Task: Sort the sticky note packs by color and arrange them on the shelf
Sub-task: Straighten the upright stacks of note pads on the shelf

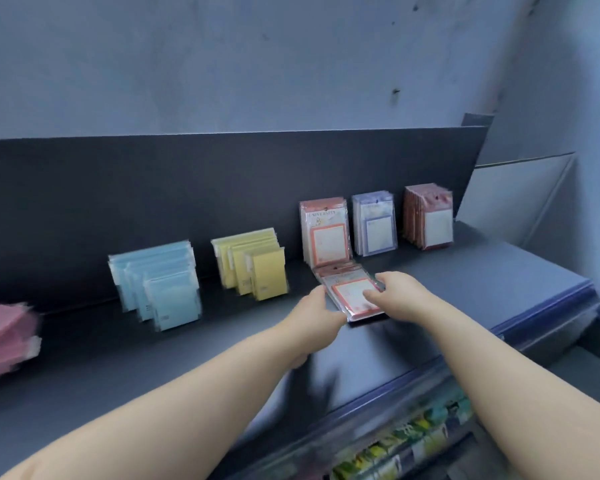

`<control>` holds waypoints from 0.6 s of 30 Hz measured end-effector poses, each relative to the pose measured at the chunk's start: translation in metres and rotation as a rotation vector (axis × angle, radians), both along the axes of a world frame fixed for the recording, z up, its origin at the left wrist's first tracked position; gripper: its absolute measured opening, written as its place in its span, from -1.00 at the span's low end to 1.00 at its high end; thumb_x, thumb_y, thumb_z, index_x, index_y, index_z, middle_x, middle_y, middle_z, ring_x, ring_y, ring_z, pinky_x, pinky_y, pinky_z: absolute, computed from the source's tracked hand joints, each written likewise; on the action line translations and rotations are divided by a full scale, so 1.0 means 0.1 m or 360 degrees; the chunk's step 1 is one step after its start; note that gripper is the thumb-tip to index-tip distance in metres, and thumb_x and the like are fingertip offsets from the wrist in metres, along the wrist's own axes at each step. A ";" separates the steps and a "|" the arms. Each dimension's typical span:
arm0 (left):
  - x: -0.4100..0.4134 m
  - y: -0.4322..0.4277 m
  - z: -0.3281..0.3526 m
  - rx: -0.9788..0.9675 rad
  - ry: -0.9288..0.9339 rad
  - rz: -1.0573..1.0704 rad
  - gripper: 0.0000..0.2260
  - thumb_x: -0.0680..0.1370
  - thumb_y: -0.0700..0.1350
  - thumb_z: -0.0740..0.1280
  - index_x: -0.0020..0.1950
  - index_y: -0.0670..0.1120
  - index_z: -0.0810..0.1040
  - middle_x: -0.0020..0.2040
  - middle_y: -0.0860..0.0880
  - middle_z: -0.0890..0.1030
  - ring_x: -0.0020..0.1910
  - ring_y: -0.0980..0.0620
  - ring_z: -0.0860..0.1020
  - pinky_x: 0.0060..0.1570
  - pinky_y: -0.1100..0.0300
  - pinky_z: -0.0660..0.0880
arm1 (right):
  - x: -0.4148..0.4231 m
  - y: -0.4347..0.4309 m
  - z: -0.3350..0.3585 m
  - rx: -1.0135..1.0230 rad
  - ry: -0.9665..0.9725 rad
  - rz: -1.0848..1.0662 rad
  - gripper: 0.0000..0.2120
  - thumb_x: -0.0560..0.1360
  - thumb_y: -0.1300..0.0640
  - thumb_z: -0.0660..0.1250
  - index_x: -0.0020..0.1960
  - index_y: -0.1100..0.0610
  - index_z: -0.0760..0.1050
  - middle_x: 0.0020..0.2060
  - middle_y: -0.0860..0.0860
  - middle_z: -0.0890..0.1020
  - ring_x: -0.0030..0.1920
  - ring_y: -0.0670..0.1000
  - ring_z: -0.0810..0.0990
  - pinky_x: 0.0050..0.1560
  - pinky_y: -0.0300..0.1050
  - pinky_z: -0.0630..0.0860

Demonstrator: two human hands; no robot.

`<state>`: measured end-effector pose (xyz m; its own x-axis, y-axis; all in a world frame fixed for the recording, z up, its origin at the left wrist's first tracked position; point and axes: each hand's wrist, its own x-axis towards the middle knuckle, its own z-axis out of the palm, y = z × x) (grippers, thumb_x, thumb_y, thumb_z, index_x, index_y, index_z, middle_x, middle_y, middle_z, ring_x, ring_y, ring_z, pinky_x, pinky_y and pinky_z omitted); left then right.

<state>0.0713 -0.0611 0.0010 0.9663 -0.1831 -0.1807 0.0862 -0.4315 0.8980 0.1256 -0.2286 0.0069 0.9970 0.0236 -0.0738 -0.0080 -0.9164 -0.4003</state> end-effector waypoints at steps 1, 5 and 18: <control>0.09 -0.06 -0.01 -0.0138 0.0049 0.0062 -0.70 0.51 -0.18 0.22 0.21 0.08 0.44 0.08 0.11 0.56 -0.11 0.10 0.48 -0.17 0.27 0.36 | 0.04 -0.03 0.02 0.0037 0.0043 0.0048 -0.84 0.49 0.04 0.27 -0.23 0.06 0.40 -0.25 -0.03 0.53 -0.20 0.02 0.49 -0.32 -0.16 0.31; 0.45 -0.30 0.00 -0.0563 0.0211 0.0468 -0.75 0.46 -0.27 0.18 0.07 -0.06 0.51 0.01 -0.05 0.63 -0.04 -0.05 0.60 -0.05 0.11 0.51 | 0.21 -0.14 0.07 0.0221 0.0202 0.0309 -0.84 0.35 0.20 0.36 -0.06 0.12 0.56 -0.14 0.02 0.65 -0.12 0.02 0.60 -0.18 -0.12 0.51; 0.71 -0.52 -0.05 -0.0733 -0.0233 0.0794 -0.71 0.54 -0.44 0.17 0.12 -0.17 0.57 0.01 -0.10 0.68 -0.04 -0.01 0.66 -0.19 0.22 0.59 | 0.73 -0.36 0.05 0.0632 0.0214 0.0651 0.09 0.31 0.16 0.53 0.55 -0.01 -0.18 0.28 -0.10 0.48 0.20 -0.05 0.51 0.20 -0.18 0.45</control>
